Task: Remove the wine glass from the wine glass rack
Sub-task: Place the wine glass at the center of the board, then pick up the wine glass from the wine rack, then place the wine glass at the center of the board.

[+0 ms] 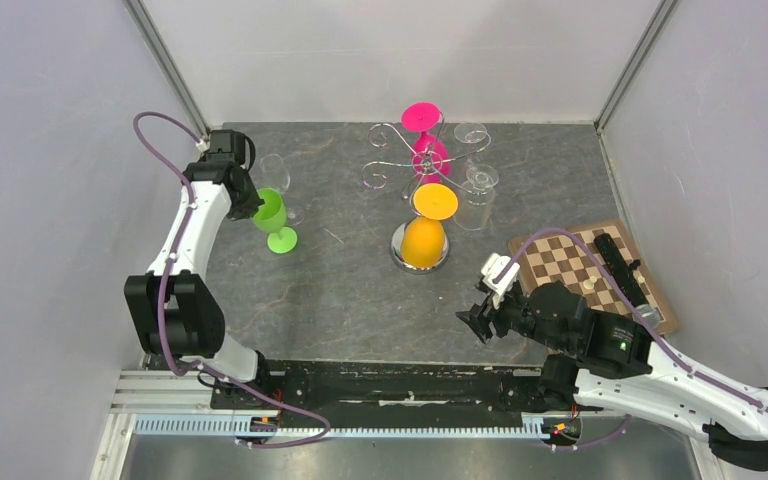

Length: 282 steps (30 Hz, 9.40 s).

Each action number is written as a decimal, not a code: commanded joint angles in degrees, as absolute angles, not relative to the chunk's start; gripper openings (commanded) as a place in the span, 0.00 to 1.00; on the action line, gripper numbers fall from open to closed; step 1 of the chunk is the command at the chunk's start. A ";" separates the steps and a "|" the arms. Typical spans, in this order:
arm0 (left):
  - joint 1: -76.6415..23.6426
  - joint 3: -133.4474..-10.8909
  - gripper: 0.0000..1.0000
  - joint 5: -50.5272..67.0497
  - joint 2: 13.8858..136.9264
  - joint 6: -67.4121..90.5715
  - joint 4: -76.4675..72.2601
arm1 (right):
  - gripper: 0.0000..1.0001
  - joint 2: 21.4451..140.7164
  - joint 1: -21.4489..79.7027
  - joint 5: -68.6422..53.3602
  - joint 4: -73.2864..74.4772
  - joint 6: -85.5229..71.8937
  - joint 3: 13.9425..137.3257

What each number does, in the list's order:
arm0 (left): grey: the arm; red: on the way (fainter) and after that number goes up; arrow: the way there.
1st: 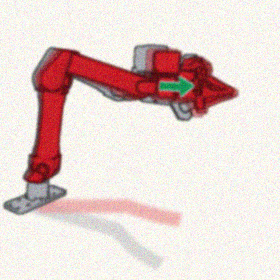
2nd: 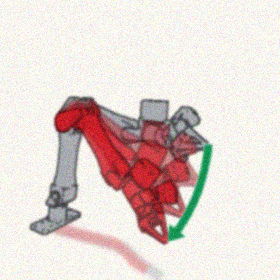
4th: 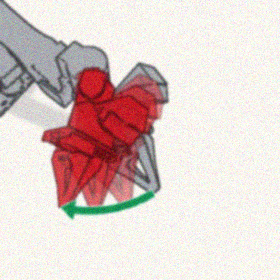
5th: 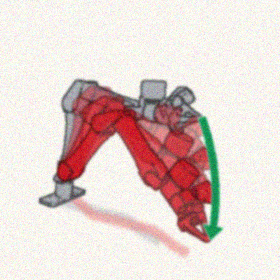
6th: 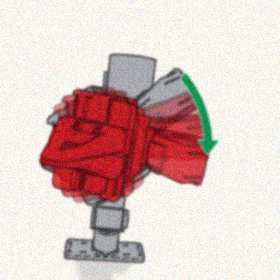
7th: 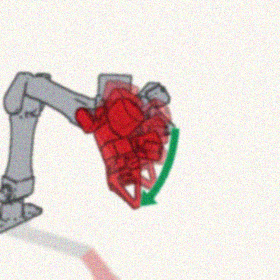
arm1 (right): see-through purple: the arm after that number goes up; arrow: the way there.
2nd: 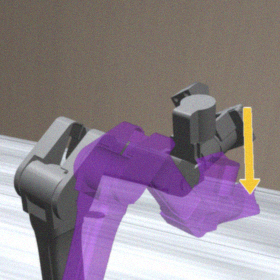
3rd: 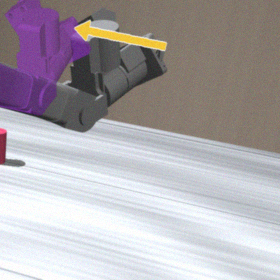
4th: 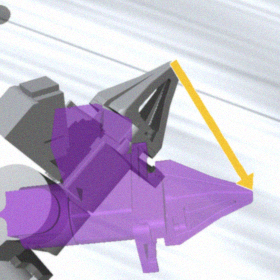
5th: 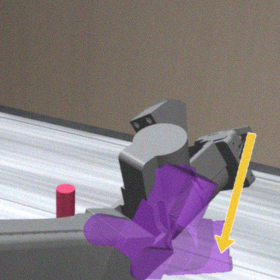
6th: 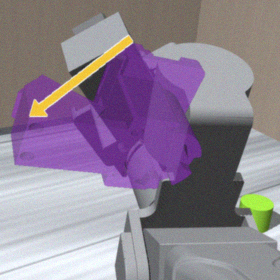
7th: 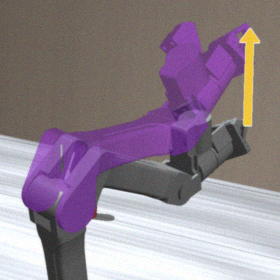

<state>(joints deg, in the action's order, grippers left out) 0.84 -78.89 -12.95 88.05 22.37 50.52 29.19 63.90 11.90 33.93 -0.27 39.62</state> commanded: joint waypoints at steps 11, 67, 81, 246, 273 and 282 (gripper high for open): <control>2.30 -79.37 0.03 -12.49 89.15 18.77 47.82 | 0.70 29.32 63.90 13.89 31.38 -2.11 39.99; -24.45 -78.78 0.74 3.16 63.96 19.79 53.10 | 0.88 51.15 63.81 26.77 44.64 -23.98 82.71; -26.37 -65.27 0.73 19.58 53.20 19.29 43.93 | 0.69 55.74 57.67 25.74 42.26 -37.51 85.54; -26.46 -54.85 0.77 30.68 44.21 30.70 33.58 | 0.00 35.09 34.54 3.51 4.69 -60.41 46.49; -26.45 -55.70 0.77 31.51 41.20 54.57 32.34 | 0.00 35.86 34.54 -22.49 -4.91 -46.23 41.40; -26.37 -52.76 0.77 35.81 42.93 63.26 26.61 | 0.00 39.28 34.70 -28.46 -8.30 -37.01 42.95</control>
<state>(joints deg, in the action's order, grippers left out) -26.24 -53.28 32.10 42.72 56.80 32.10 38.52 34.70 -23.77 -3.09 -42.98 40.75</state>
